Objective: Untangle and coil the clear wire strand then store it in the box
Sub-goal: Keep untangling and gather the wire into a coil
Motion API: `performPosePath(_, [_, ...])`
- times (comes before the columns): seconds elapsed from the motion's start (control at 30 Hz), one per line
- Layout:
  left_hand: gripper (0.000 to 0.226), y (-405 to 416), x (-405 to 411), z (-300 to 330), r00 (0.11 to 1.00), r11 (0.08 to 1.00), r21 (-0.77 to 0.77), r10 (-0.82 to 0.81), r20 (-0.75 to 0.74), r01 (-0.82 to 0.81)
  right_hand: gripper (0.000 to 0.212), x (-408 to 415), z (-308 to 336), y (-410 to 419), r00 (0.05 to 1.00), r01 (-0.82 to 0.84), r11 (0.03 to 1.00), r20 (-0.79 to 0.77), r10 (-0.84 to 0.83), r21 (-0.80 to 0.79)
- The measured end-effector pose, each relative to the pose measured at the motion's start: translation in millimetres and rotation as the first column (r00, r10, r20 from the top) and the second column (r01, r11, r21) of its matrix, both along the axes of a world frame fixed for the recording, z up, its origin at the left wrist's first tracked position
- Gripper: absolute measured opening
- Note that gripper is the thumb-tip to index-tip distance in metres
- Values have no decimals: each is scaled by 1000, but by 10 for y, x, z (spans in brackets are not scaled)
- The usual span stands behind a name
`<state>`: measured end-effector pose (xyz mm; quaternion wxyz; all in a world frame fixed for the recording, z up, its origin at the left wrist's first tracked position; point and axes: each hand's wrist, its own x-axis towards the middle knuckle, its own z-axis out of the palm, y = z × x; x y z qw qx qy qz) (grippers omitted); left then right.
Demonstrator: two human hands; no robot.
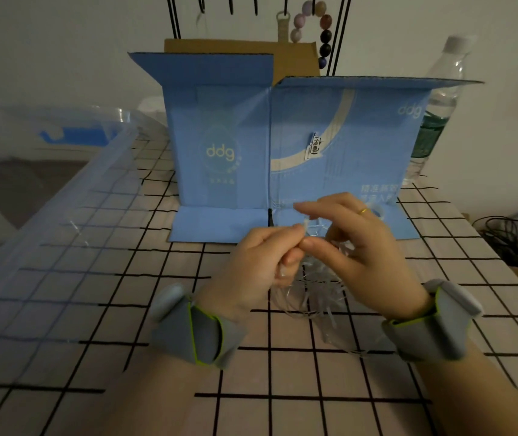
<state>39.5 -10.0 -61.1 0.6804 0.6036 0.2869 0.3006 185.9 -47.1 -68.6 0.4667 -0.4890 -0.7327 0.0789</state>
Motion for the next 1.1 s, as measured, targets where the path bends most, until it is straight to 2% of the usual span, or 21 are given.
performPosePath(0.13, [47,-10,-4,24,999,999,-35,-10,40,11,43,-17,-26,17,996,-86,995,-7,85,-58])
performPosePath(0.2, [43,-11,-5,18,999,999,-32,-9,45,11,38,-17,-22,15,999,-35,999,21,35,-21])
performPosePath(0.3, [49,27,-4,-22,999,997,-82,-6,33,9,24,2,-19,9,997,53,997,54,-56,55])
performPosePath(0.43, [44,26,-11,-23,998,991,-126,-43,46,48,24,-1,-18,13,996,65,996,64,-69,65])
performPosePath(0.6, [36,53,-27,-17,972,968,-228,-55,228,108,15,-22,2,-7,993,-20,998,-119,13,-61])
performPosePath(0.73, [45,110,-79,52,880,924,-359,62,471,127,20,-8,-30,15,982,-86,969,-184,43,-232])
performPosePath(0.8, [43,127,-108,112,809,911,-405,182,559,74,12,7,-66,31,980,-102,948,-194,45,-300])
performPosePath(0.9, [45,152,-153,144,717,907,-418,326,616,-53,19,6,-87,32,983,-90,941,-182,31,-327])
performPosePath(0.97, [46,176,-176,130,659,897,-441,354,664,-38,28,-1,-90,29,983,-65,946,-185,6,-318])
performPosePath(1.1, [63,187,-190,139,636,901,-426,375,675,-80,21,2,-111,48,988,9,950,-145,-57,-311])
